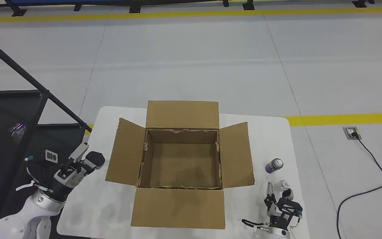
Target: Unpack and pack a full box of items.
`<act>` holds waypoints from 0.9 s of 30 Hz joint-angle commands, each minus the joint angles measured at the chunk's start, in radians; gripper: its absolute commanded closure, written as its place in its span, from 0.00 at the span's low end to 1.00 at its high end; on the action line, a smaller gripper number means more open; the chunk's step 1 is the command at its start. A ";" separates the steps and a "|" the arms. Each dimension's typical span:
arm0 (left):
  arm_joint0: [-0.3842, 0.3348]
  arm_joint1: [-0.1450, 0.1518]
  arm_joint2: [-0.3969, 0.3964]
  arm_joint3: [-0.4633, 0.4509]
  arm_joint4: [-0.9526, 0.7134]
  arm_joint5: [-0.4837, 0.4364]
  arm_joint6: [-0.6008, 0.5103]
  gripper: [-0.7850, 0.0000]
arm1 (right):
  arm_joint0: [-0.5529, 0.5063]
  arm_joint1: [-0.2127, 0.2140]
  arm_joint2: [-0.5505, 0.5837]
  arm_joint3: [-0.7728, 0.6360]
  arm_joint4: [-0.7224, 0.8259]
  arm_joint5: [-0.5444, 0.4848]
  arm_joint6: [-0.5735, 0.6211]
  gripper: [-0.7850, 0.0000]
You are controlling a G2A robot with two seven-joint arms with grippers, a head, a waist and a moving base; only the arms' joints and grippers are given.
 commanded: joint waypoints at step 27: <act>0.000 0.000 0.000 0.000 0.000 0.000 0.000 0.00 | -0.443 0.043 0.120 -0.691 0.303 -0.523 0.371 0.00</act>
